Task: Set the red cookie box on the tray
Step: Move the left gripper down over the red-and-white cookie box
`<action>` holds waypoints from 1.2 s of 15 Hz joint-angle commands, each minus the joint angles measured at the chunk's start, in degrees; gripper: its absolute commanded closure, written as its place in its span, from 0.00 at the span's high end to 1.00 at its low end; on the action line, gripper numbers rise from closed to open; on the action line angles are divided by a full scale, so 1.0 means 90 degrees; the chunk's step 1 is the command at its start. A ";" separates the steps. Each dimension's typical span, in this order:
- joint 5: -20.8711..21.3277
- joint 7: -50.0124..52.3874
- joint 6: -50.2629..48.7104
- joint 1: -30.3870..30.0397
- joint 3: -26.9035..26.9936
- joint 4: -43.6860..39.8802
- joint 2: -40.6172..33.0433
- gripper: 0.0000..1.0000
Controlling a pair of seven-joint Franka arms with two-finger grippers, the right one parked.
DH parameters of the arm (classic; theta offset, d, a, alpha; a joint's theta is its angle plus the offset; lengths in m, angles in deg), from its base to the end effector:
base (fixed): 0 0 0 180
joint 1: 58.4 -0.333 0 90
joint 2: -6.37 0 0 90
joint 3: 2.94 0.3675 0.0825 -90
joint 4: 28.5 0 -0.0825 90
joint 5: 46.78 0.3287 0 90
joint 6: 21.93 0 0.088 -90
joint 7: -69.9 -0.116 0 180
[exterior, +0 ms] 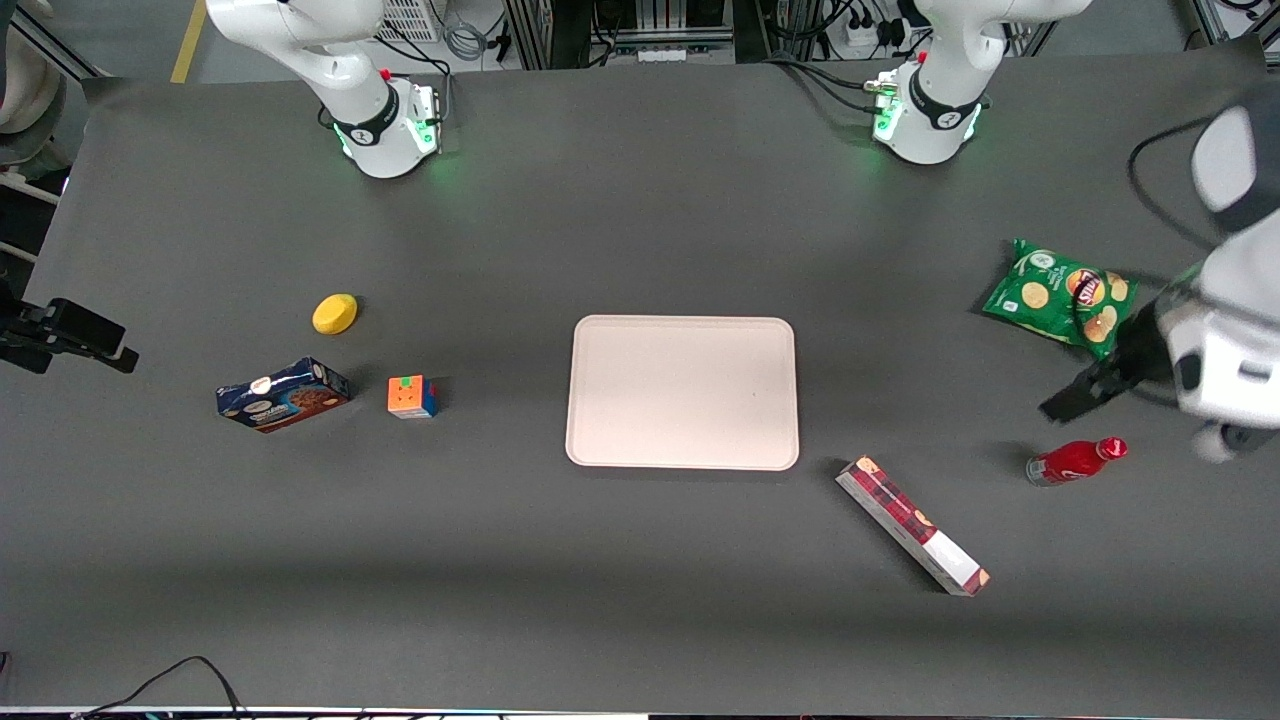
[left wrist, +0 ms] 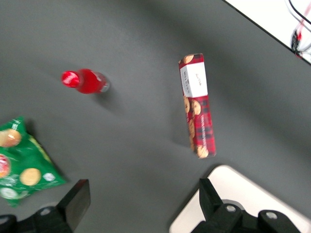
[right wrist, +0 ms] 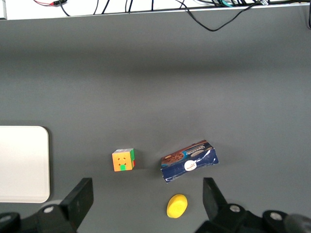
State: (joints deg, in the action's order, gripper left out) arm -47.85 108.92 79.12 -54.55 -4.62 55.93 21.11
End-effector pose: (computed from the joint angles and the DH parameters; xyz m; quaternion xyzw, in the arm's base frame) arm 0.5999 -0.0574 0.5835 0.9568 0.2901 0.0103 0.0182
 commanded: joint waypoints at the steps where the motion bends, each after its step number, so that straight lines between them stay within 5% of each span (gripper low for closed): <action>1: -0.0086 0.1092 0.0253 0.0207 0.0069 -0.1274 0.1436 1.00; 8: -0.0047 0.1904 0.2129 0.0519 0.0098 -0.1236 0.2854 1.00; 18: 0.0002 0.1934 0.2980 0.0549 0.0147 -0.1187 0.3577 1.00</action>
State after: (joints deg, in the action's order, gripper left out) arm -48.08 125.03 104.68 -50.39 -4.05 47.29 50.88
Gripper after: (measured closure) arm 0.000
